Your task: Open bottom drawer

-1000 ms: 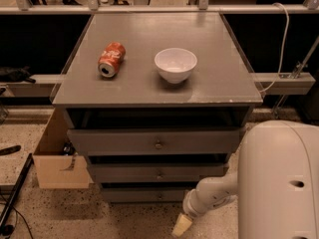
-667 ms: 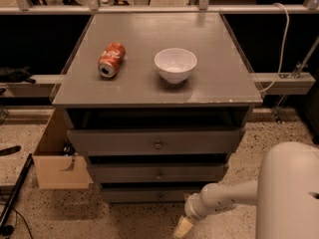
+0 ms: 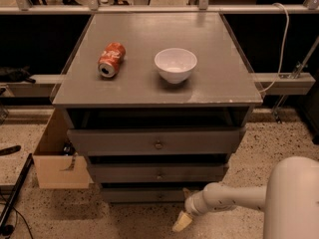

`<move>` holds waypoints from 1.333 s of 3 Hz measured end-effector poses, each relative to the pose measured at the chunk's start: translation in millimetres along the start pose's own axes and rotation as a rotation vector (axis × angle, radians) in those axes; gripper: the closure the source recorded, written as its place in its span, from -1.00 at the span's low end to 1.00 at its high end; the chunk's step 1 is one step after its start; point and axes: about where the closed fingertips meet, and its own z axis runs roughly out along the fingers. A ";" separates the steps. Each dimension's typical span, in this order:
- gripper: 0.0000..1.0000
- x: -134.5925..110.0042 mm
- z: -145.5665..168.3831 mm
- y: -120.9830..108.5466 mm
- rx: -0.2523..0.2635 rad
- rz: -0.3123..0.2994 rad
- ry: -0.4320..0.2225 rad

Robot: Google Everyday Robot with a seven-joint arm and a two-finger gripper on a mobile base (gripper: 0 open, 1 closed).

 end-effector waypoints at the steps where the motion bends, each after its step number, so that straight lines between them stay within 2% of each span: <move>1: -1.00 2.8 6.1 -7.0 0.006 0.006 0.010; 2: -1.00 4.4 9.0 -21.2 0.023 0.011 0.008; 3: -1.00 15.7 6.5 -48.6 0.066 0.034 0.004; 4: -1.00 22.2 5.6 -65.0 0.090 0.048 0.000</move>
Offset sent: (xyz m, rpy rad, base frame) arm 0.0399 -0.0152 -0.0132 -0.0194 -0.0311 -0.0424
